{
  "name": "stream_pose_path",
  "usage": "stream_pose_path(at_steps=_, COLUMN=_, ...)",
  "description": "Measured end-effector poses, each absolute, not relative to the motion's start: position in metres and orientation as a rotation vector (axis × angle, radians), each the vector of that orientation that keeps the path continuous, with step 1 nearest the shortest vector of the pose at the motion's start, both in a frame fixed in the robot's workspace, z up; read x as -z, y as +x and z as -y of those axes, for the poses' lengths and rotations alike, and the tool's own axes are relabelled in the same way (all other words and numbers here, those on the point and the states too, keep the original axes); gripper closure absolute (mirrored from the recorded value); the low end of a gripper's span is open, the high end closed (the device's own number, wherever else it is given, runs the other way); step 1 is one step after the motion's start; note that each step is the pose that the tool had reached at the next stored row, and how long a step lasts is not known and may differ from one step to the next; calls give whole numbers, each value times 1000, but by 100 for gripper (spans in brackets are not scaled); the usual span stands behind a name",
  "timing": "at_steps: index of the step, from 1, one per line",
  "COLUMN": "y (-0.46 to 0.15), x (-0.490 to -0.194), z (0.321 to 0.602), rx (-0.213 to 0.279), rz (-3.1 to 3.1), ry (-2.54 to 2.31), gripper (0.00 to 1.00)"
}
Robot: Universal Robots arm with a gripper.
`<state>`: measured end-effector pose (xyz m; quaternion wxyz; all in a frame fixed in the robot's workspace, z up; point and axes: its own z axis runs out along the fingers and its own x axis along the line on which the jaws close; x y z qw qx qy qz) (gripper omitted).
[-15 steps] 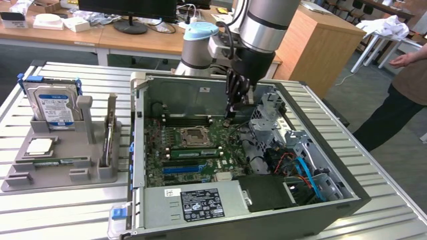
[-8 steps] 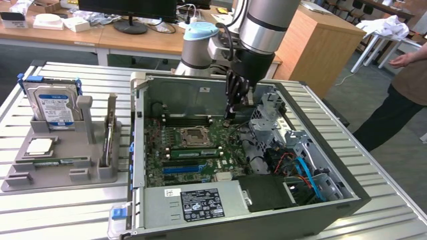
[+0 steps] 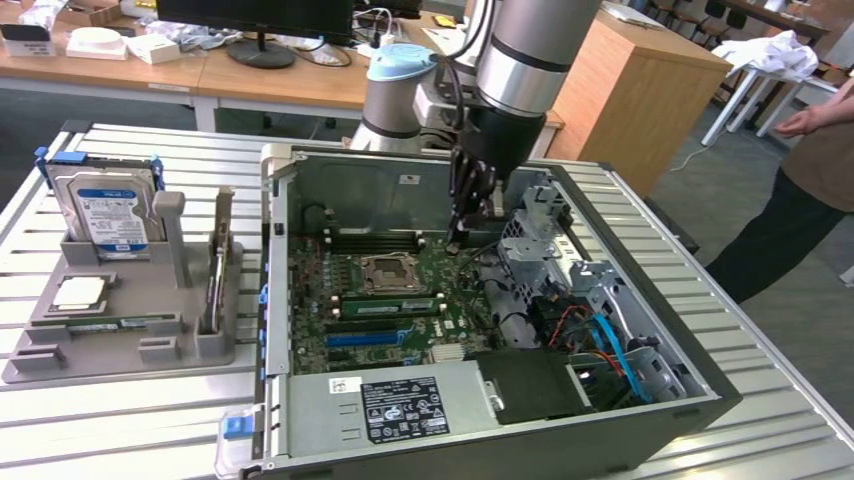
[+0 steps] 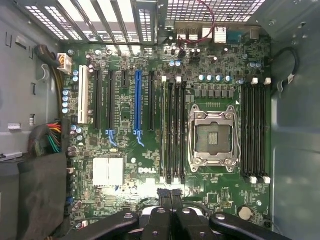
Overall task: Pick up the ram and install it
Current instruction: 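Press down the ram until it locks into place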
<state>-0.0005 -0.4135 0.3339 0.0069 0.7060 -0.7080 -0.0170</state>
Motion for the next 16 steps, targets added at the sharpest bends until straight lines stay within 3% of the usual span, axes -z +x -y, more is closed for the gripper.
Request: stream_pose_path(at_steps=16, y=-1, x=-308, z=414, rx=57, rz=2216, ry=2210, gripper=90)
